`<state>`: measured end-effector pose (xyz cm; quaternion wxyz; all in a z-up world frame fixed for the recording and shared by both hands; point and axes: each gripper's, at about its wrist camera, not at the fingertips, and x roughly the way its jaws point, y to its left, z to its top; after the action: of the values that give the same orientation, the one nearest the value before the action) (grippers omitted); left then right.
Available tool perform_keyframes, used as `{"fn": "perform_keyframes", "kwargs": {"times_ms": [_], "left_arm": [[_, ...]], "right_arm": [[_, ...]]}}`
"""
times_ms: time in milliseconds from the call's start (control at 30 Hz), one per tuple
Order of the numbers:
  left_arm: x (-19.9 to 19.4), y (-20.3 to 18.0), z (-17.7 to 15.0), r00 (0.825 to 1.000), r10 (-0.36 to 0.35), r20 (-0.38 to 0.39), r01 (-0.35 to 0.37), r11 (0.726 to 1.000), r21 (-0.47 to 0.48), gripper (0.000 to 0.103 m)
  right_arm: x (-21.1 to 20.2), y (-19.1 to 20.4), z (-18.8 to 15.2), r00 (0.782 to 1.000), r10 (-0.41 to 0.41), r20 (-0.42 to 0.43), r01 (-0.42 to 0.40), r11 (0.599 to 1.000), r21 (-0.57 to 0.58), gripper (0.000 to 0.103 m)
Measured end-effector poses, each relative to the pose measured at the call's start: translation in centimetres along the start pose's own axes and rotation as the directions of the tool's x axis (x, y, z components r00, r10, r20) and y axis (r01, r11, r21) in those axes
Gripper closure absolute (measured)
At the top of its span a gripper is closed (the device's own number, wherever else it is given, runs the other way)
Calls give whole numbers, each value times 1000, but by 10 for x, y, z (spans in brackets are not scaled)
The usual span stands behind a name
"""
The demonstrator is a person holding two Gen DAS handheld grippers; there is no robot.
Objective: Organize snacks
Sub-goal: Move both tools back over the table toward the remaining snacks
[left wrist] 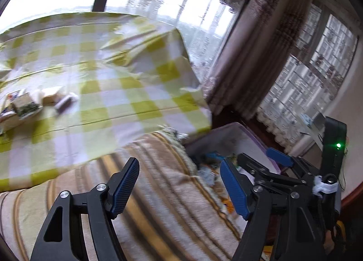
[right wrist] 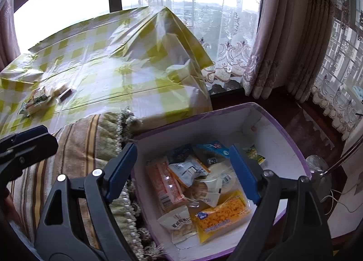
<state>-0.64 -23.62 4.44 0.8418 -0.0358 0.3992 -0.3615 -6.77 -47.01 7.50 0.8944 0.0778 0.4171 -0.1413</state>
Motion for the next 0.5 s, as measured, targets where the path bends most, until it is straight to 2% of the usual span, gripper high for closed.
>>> {"fn": "perform_keyframes", "kwargs": {"times_ms": [133,300,500], "left_arm": [[-17,35,-4,987,160,33,-157,984,-85,29],[-43,84,-13,960,278,45,-262,939,-222,29],[-70,132,-28,939,338,66,-292,883,-368,29]], "right_arm": [[-1,12,-1,999,31,7,-31,999,-5,15],[0,38,-4,995,99,8,-99,995,-31,14],[4,69,-2,990,141,-5,-141,985,-98,14]]}}
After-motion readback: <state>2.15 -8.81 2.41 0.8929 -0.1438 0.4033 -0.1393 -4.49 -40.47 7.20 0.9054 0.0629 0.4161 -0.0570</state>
